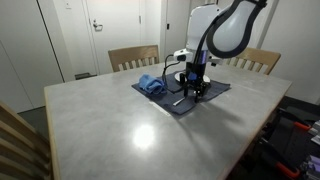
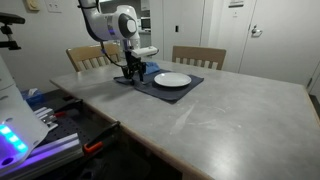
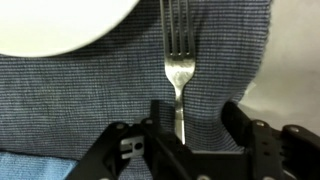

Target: Place the fork on top of the white plate

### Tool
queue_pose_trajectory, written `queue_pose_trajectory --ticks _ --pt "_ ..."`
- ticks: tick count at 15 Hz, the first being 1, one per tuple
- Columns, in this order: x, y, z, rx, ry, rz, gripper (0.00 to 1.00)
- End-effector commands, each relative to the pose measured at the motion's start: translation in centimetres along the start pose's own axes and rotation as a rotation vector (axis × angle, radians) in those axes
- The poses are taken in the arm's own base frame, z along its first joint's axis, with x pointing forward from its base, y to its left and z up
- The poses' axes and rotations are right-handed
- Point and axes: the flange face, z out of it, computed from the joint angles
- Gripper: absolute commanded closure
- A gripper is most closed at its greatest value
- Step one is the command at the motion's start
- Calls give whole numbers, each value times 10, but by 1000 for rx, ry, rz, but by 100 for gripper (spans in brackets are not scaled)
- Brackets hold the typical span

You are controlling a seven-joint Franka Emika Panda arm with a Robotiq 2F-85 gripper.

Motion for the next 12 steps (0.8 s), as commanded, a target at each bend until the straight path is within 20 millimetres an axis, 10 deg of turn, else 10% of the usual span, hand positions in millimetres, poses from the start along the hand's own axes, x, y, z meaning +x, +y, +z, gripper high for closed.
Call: queue_pose_trajectory --ticks 1,12 --pt "-2 0 5 1 17 -22 8" --pt "-13 7 -5 1 31 -104 0"
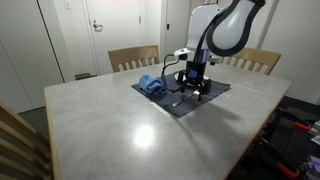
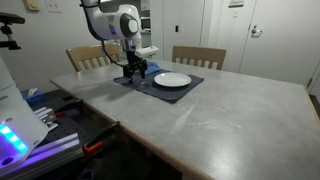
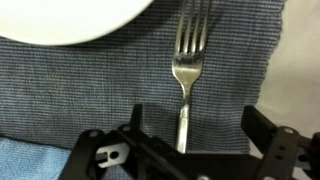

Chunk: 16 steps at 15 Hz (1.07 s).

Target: Place the fork on top of the white plate

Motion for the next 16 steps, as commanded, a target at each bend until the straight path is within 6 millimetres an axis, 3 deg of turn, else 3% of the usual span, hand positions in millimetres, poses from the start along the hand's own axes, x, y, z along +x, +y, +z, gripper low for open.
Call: queue_pose_trajectory --ticks 1,7,9,10,11,12,13,14,16 --pt "-8 4 -3 1 2 -14 0" --pt "-10 5 -3 0 2 -10 46" --pt "-10 5 -4 1 0 -10 45" --pt "-11 5 -5 1 0 -13 28" --pt "-11 5 -6 1 -3 -14 21" --pt "-11 5 -6 0 -3 -14 34" --pt "-11 6 -7 -2 -3 -15 35" --pt "-11 6 -7 -2 -3 -16 54" --pt "-11 6 -6 -3 -1 -19 63"
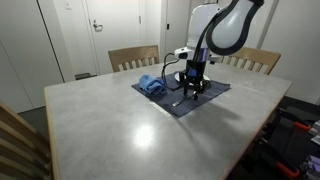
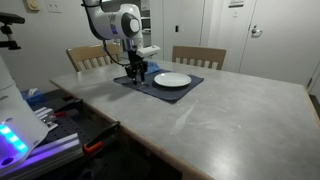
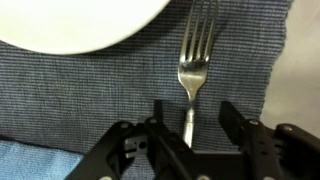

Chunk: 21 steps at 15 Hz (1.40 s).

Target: Place the fork on top of the white plate

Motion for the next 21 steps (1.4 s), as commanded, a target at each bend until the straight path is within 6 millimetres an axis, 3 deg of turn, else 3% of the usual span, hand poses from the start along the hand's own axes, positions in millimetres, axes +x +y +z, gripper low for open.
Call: queue_pose_trajectory --ticks 1,5,6,13,21 --pt "-5 2 -4 4 0 -24 69" --pt "-4 2 -6 4 -1 -29 97" --pt "-4 3 -6 5 0 -32 100" --pt "-4 5 -10 9 -8 -42 98" --pt "-9 12 -32 4 -14 -42 98"
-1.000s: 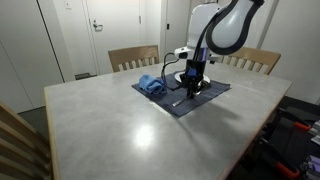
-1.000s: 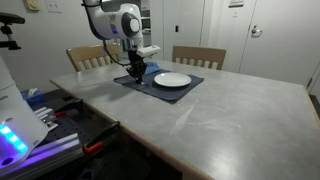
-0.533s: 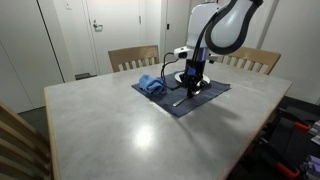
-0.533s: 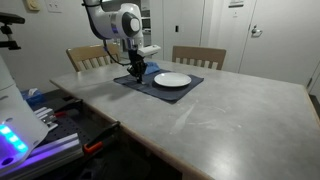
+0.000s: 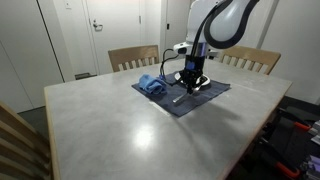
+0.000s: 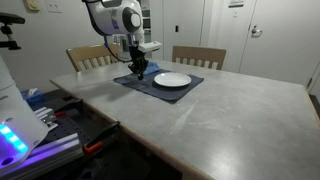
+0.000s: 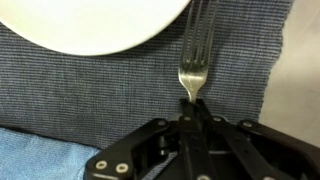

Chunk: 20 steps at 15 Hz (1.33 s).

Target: Place the fork on top of the white plate

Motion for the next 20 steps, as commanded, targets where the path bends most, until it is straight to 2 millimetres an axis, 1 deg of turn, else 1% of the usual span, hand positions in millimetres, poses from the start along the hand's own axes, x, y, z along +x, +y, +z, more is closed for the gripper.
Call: queue_pose_trajectory --ticks 1,5,10,14,17,20 --pt "-8 4 -19 -5 2 -26 98" --pt "-18 12 -33 -37 -13 -32 98" --pt "-34 27 -45 -75 -12 -35 98" --pt "-44 35 -43 -74 -22 -25 98" --pt "-51 37 -40 -58 -37 -15 98" --pt "-62 39 -40 -57 -45 -10 98"
